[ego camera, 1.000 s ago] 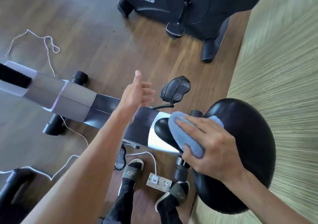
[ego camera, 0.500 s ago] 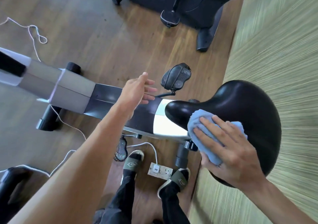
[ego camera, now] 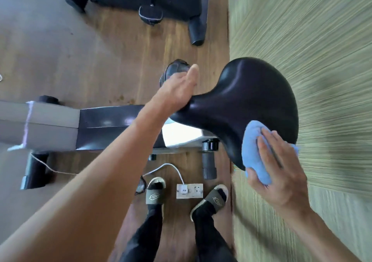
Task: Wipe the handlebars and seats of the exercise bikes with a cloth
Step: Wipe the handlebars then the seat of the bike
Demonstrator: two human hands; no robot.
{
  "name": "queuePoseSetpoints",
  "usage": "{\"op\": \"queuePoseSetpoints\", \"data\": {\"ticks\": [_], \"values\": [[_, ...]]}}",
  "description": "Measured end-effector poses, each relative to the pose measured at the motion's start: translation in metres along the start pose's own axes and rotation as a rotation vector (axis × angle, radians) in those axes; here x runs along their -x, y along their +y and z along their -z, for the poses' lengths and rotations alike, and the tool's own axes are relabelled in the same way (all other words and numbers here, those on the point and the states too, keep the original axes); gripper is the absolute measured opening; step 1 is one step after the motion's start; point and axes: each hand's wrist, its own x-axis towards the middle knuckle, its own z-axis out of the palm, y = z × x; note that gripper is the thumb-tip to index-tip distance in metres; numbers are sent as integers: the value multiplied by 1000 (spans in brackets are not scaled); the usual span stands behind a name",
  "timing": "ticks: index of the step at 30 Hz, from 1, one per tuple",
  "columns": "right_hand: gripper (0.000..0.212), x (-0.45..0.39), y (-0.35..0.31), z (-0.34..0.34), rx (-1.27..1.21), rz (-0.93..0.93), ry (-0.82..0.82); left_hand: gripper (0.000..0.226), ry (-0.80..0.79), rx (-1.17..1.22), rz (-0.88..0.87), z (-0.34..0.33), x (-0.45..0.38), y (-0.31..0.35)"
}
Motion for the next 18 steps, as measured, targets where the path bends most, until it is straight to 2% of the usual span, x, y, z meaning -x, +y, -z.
{"op": "queuePoseSetpoints", "data": {"ticks": [2, 4, 9, 12, 15, 18], "values": [[54, -3, -3, -3, 12, 2, 23, 57, -88, -295, 26, -13, 7, 1], [51, -33, -21, -14, 64, 14, 74, 48, -61, -436, 8, -18, 11, 2], [54, -94, -65, -44, 108, 3, 125, 45, 13, -464, 22, -20, 22, 6], [54, -56, -49, -30, 107, 60, 123, 52, 3, -463, 47, -18, 30, 8], [54, -1, -32, -18, 136, 15, 162, 56, -9, -483, 50, -20, 38, 13], [53, 7, -31, -22, 174, -38, 188, 53, -9, -518, 40, -23, 42, 11]]}}
